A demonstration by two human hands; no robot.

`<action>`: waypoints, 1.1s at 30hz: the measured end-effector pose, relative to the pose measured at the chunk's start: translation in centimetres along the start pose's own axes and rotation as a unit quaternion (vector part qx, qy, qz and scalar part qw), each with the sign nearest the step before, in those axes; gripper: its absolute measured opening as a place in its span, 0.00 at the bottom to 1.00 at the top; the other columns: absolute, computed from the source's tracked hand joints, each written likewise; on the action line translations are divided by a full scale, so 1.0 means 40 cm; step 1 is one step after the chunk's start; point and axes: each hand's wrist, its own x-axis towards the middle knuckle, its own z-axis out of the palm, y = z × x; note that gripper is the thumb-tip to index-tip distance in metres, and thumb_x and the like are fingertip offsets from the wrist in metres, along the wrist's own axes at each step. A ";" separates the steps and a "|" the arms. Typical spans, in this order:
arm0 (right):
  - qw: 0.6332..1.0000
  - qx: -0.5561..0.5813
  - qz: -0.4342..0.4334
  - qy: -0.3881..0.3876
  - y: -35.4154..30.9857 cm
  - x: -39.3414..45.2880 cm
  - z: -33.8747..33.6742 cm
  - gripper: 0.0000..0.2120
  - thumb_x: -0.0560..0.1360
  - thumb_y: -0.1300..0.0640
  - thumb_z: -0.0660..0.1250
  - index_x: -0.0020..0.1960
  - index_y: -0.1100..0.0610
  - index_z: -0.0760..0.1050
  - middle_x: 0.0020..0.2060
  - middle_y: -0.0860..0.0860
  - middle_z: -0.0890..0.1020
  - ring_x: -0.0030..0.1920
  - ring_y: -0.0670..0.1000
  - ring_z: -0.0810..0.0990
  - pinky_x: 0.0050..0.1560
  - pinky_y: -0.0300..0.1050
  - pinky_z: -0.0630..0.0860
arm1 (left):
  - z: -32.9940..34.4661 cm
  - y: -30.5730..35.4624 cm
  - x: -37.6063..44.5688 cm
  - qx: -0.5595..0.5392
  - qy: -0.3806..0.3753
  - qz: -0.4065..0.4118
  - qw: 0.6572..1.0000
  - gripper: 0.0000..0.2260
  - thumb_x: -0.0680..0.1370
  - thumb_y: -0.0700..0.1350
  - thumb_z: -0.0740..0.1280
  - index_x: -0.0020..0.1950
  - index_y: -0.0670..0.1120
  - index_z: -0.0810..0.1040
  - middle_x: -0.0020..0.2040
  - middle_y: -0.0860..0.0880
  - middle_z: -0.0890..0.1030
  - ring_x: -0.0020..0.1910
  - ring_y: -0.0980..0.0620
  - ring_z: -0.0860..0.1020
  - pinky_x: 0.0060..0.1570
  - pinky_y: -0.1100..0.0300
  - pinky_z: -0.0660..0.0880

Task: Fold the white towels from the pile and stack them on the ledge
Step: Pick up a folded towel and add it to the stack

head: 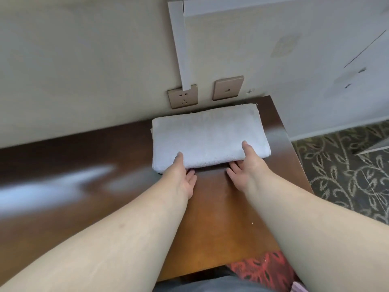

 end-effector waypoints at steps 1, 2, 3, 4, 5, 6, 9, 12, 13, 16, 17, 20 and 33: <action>1.000 0.011 0.000 -0.001 -0.004 0.011 0.009 0.23 0.76 0.46 0.72 0.67 0.49 0.71 0.62 0.49 0.80 0.64 0.51 0.78 0.72 0.53 0.68 | 0.010 0.004 0.010 -0.025 0.002 0.003 1.000 0.26 0.76 0.56 0.70 0.71 0.49 0.69 0.62 0.49 0.79 0.63 0.50 0.77 0.62 0.56 0.71; 1.000 0.019 0.001 -0.002 -0.009 0.017 0.020 0.21 0.75 0.46 0.73 0.65 0.48 0.72 0.58 0.48 0.81 0.61 0.51 0.79 0.71 0.52 0.69 | 0.018 0.011 0.019 -0.044 0.003 0.007 0.999 0.26 0.75 0.56 0.71 0.70 0.49 0.70 0.59 0.50 0.79 0.60 0.51 0.78 0.61 0.56 0.71; 1.000 0.021 -0.001 -0.001 -0.015 0.027 0.028 0.20 0.74 0.47 0.74 0.63 0.48 0.74 0.55 0.47 0.82 0.59 0.50 0.79 0.69 0.52 0.70 | 0.024 0.020 0.028 -0.056 0.001 0.013 0.998 0.26 0.74 0.57 0.72 0.69 0.49 0.71 0.58 0.51 0.79 0.57 0.51 0.78 0.61 0.56 0.71; 1.000 0.024 -0.001 -0.001 -0.024 0.033 0.036 0.19 0.73 0.47 0.74 0.61 0.47 0.74 0.54 0.48 0.82 0.57 0.51 0.79 0.68 0.53 0.71 | 0.028 0.030 0.034 -0.063 -0.002 0.018 0.998 0.26 0.74 0.57 0.73 0.68 0.50 0.72 0.57 0.51 0.79 0.55 0.51 0.77 0.62 0.55 0.72; 1.000 0.028 -0.002 -0.002 -0.035 0.039 0.042 0.19 0.73 0.47 0.75 0.61 0.48 0.74 0.53 0.49 0.82 0.55 0.51 0.80 0.66 0.53 0.72 | 0.032 0.040 0.041 -0.075 -0.006 0.022 0.997 0.26 0.73 0.56 0.74 0.67 0.50 0.72 0.57 0.50 0.79 0.54 0.50 0.77 0.63 0.54 0.72; 0.999 0.042 -0.003 -0.008 -0.046 0.045 0.046 0.19 0.73 0.49 0.75 0.61 0.50 0.74 0.53 0.50 0.83 0.53 0.53 0.81 0.65 0.55 0.74 | 0.032 0.050 0.047 -0.093 -0.013 0.027 0.995 0.25 0.74 0.54 0.74 0.67 0.49 0.72 0.57 0.49 0.80 0.54 0.49 0.79 0.64 0.52 0.73; 0.996 0.085 -0.017 -0.037 -0.071 0.064 0.049 0.16 0.75 0.56 0.73 0.61 0.55 0.75 0.52 0.55 0.85 0.52 0.58 0.84 0.56 0.62 0.80 | 0.028 0.074 0.050 -0.142 -0.029 0.060 0.988 0.17 0.76 0.44 0.73 0.62 0.47 0.75 0.53 0.45 0.83 0.51 0.46 0.83 0.58 0.48 0.78; 0.996 0.005 -0.091 0.011 -0.080 0.070 0.045 0.23 0.75 0.63 0.71 0.68 0.54 0.70 0.57 0.54 0.83 0.49 0.55 0.85 0.45 0.57 0.84 | 0.025 0.080 0.052 -0.099 0.012 0.112 0.989 0.18 0.77 0.39 0.71 0.65 0.47 0.74 0.54 0.46 0.83 0.46 0.47 0.84 0.47 0.50 0.83; 0.992 -0.033 -0.120 0.033 -0.081 0.065 0.047 0.25 0.75 0.63 0.70 0.69 0.53 0.68 0.57 0.52 0.81 0.46 0.53 0.84 0.44 0.55 0.84 | 0.026 0.082 0.048 -0.081 0.031 0.128 0.988 0.20 0.76 0.39 0.71 0.67 0.48 0.73 0.56 0.47 0.83 0.43 0.48 0.85 0.44 0.51 0.83; 0.980 -0.093 -0.172 0.035 -0.082 0.020 0.054 0.24 0.74 0.64 0.65 0.67 0.49 0.67 0.52 0.46 0.79 0.44 0.49 0.82 0.50 0.55 0.83 | 0.023 0.096 0.003 -0.040 0.054 0.174 0.982 0.22 0.76 0.38 0.70 0.68 0.50 0.71 0.56 0.50 0.81 0.36 0.51 0.85 0.37 0.57 0.83; 0.974 -0.116 -0.190 0.035 -0.083 -0.004 0.057 0.24 0.74 0.64 0.64 0.66 0.47 0.67 0.51 0.46 0.80 0.46 0.51 0.82 0.52 0.54 0.83 | 0.019 0.103 -0.018 -0.015 0.053 0.200 0.978 0.21 0.77 0.38 0.69 0.68 0.51 0.70 0.56 0.51 0.80 0.39 0.52 0.84 0.37 0.58 0.83; 0.933 -0.244 -0.263 0.040 -0.085 -0.075 0.067 0.20 0.75 0.62 0.61 0.64 0.46 0.68 0.48 0.46 0.79 0.49 0.52 0.79 0.51 0.43 0.75 | -0.009 0.120 -0.088 0.056 0.040 0.271 0.960 0.18 0.78 0.38 0.65 0.65 0.54 0.71 0.53 0.54 0.79 0.45 0.54 0.81 0.43 0.57 0.81; 0.761 -0.444 -0.418 -0.220 0.094 -0.425 0.245 0.18 0.79 0.57 0.65 0.67 0.45 0.71 0.50 0.42 0.81 0.43 0.38 0.77 0.42 0.35 0.72 | -0.369 0.228 -0.419 0.149 0.140 0.458 0.865 0.21 0.80 0.44 0.65 0.68 0.63 0.68 0.48 0.66 0.75 0.55 0.57 0.75 0.44 0.72 0.67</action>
